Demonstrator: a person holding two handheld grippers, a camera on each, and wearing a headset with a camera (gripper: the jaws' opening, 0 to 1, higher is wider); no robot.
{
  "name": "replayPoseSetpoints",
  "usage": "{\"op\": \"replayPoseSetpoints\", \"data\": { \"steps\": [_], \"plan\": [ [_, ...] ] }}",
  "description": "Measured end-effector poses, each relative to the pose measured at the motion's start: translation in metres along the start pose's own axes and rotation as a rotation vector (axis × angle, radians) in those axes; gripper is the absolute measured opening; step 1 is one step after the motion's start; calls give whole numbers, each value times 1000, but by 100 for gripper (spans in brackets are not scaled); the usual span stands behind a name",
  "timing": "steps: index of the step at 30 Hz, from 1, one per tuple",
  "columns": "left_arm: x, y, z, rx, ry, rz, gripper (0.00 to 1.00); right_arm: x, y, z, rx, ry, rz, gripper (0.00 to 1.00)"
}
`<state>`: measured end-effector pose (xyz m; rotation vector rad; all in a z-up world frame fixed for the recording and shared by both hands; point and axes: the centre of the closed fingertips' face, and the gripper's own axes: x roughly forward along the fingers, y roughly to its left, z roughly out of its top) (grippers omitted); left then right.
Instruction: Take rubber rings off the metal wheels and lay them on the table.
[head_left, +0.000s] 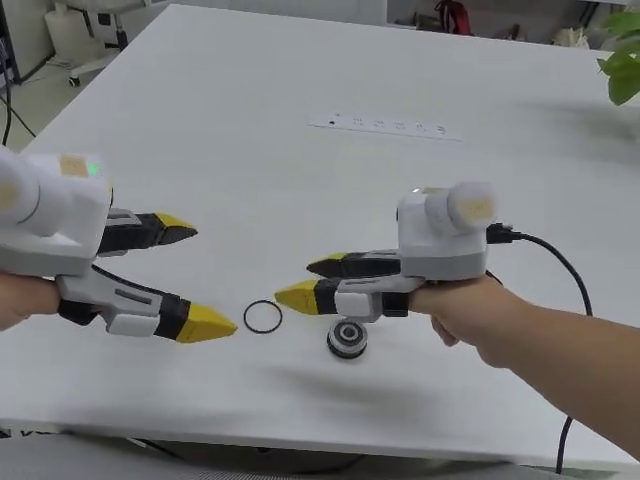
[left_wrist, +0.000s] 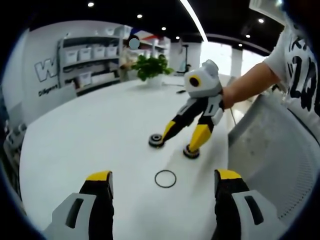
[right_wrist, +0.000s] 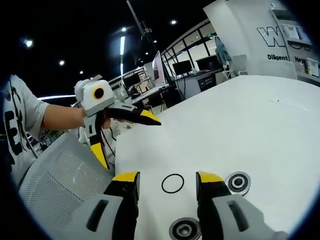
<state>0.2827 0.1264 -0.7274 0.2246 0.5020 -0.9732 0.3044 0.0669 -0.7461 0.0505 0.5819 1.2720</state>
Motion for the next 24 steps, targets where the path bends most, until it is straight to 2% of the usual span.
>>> {"op": "replayPoseSetpoints", "data": {
  "steps": [11, 24],
  "plan": [
    [14, -8, 8, 17, -2, -36, 84, -27, -8, -1, 14, -31, -22, 42],
    [26, -18, 13, 29, -2, -75, 84, -56, -18, -17, 29, -35, -59, 41]
  ]
}}
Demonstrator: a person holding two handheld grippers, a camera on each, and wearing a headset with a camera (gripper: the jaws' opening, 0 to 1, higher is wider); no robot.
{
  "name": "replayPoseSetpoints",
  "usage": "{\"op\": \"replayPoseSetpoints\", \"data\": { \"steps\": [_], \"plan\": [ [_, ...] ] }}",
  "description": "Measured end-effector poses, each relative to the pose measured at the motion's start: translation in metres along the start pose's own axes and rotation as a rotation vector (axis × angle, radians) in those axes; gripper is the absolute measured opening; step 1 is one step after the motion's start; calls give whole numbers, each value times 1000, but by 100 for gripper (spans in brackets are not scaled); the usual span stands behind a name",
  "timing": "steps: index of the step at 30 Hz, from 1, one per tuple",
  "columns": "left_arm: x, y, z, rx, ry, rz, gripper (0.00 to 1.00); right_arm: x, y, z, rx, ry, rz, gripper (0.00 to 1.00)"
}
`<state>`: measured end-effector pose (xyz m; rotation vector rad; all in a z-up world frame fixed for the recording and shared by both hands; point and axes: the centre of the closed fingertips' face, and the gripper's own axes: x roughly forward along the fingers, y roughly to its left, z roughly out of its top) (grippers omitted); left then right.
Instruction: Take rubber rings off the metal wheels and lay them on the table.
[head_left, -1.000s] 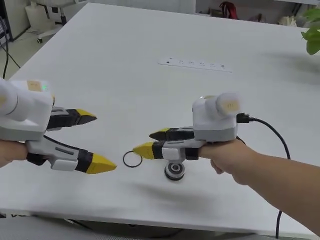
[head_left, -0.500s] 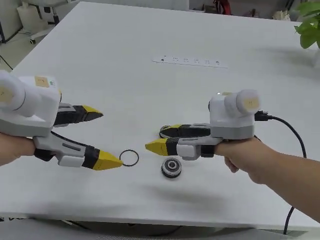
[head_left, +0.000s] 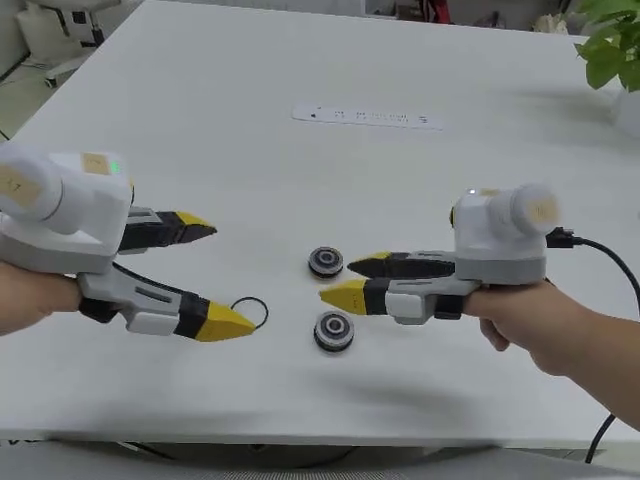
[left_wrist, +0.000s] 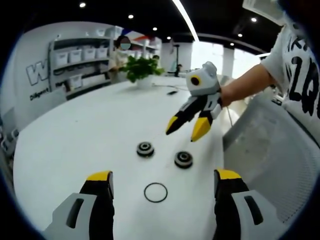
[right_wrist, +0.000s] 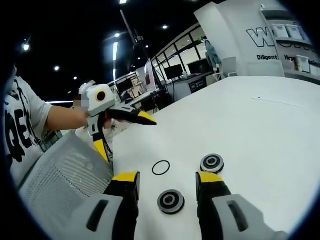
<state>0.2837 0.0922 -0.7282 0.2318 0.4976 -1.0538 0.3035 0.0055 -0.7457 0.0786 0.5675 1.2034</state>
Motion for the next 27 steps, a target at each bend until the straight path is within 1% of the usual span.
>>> {"op": "replayPoseSetpoints", "data": {
  "steps": [3, 6, 16, 19, 22, 25, 27],
  "plan": [
    [4, -4, -1, 2, 6, -13, 83, -3, -2, -5, -3, 1, -3, 41],
    [8, -7, -2, 7, 15, -25, 83, -5, -4, -12, -7, 14, -7, 40],
    [22, -17, -4, 5, 31, -61, 78, -9, -4, -28, -40, 37, -9, 35],
    [28, -21, -3, 8, 31, -74, 77, -10, -1, -31, -62, 40, -10, 33],
    [33, -24, -3, 11, 36, -87, 76, -9, 1, -34, -67, 46, -3, 30],
    [37, -28, -4, 19, 46, -103, 74, -9, 5, -41, -91, 70, 4, 28],
    [40, -30, -4, 20, 46, -109, 74, -9, 3, -45, -99, 79, 6, 27]
  ]
}}
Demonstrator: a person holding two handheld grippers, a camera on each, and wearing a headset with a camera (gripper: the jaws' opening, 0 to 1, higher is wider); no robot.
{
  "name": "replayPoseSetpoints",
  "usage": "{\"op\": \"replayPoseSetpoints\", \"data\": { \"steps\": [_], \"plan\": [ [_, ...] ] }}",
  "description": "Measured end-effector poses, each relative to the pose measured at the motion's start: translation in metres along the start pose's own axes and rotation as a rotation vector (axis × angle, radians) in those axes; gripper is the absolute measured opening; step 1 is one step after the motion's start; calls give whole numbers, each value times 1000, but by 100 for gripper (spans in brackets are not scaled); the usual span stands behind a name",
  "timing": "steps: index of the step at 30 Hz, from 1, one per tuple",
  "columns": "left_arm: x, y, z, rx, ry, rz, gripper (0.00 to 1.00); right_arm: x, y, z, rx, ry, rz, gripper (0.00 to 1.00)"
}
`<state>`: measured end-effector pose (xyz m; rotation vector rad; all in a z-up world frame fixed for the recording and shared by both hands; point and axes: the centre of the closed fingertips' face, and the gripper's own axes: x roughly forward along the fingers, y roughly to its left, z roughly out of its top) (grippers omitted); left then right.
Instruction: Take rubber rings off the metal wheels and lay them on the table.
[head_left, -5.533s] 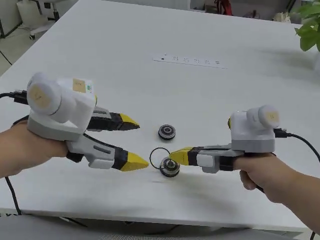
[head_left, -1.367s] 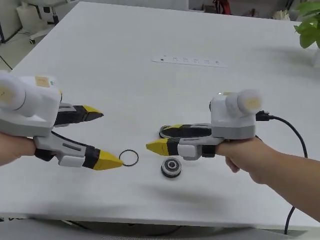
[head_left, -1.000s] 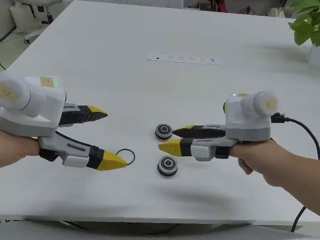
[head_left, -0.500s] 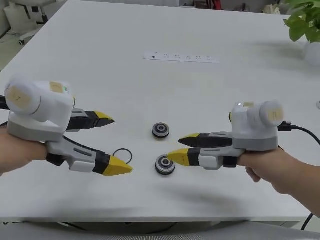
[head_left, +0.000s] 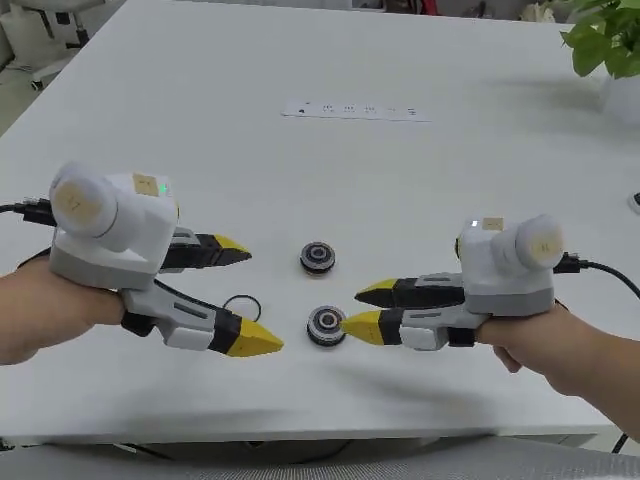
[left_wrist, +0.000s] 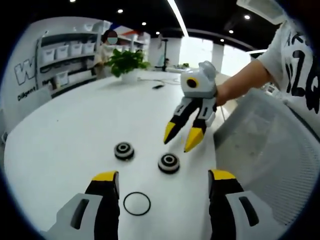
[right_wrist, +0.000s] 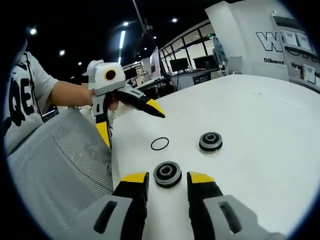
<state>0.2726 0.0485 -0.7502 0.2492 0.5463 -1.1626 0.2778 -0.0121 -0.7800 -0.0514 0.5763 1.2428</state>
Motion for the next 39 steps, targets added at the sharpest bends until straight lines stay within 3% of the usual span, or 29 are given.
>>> {"op": "replayPoseSetpoints", "data": {
  "steps": [9, 13, 27, 39],
  "plan": [
    [10, -4, -1, -3, 14, -33, 68, 3, -5, -17, -41, 45, -1, 23],
    [15, -3, -2, -26, 10, -39, 63, 5, -6, -18, -42, 41, -5, 23],
    [33, -9, -3, -13, 32, -68, 53, 13, -9, -20, -78, 47, -5, 19],
    [51, -13, -1, -17, 30, -91, 40, 14, -8, -21, -84, 44, -1, 17]
  ]
}}
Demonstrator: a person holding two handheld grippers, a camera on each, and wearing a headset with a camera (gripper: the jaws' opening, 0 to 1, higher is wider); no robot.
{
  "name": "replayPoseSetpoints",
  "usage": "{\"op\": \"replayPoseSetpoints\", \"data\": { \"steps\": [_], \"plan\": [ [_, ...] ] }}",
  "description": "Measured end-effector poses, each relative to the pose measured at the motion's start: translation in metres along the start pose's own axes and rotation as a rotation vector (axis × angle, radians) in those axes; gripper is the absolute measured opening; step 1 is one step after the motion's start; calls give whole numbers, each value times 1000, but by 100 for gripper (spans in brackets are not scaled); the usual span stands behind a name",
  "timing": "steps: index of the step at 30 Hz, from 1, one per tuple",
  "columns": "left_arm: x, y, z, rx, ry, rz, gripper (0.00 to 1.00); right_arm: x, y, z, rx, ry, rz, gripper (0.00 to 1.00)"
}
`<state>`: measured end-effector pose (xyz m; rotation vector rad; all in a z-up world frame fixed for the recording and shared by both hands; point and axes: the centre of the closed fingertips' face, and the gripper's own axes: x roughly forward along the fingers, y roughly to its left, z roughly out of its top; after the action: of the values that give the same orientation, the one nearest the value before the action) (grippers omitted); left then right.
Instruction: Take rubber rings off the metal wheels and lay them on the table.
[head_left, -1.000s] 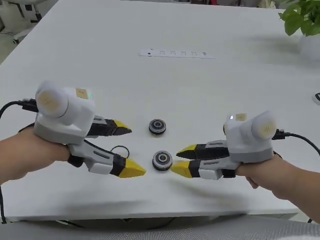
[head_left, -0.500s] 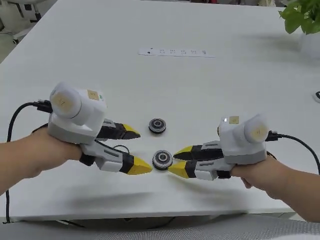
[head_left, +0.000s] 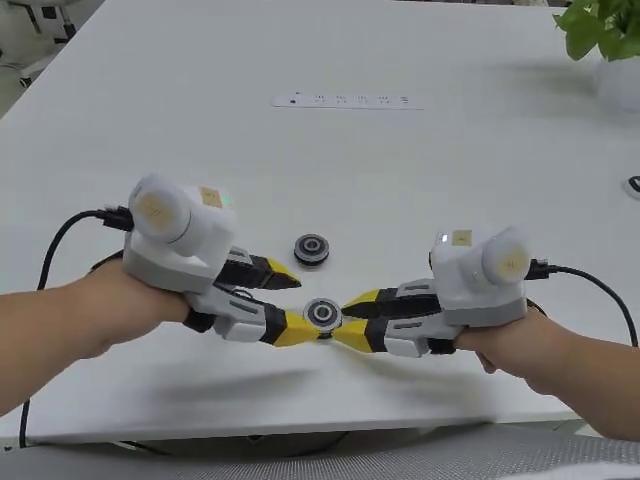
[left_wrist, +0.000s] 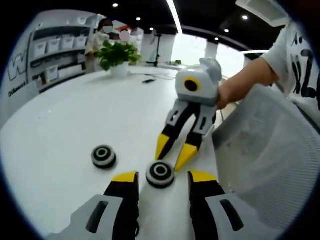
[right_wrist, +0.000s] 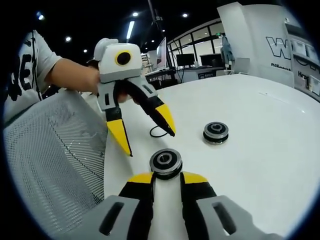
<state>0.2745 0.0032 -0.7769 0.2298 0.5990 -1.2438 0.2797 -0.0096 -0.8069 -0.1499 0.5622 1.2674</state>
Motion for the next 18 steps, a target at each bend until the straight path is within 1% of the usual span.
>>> {"op": "replayPoseSetpoints", "data": {
  "steps": [5, 9, 15, 17, 18],
  "plan": [
    [6, 0, 0, 5, 3, -3, 35, 0, 0, -1, 5, -2, -2, 16],
    [10, 1, -3, 14, 15, -1, 28, 1, 1, -2, 8, -4, 2, 16],
    [13, 1, -3, 17, 21, 3, 24, 2, 1, -1, 10, -8, 2, 16],
    [15, 1, -5, 24, 30, 7, 22, 2, 1, -1, 10, -9, 2, 16],
    [16, 2, -5, 49, 34, 9, 21, 2, 1, -1, 10, -10, 2, 16]
  ]
}}
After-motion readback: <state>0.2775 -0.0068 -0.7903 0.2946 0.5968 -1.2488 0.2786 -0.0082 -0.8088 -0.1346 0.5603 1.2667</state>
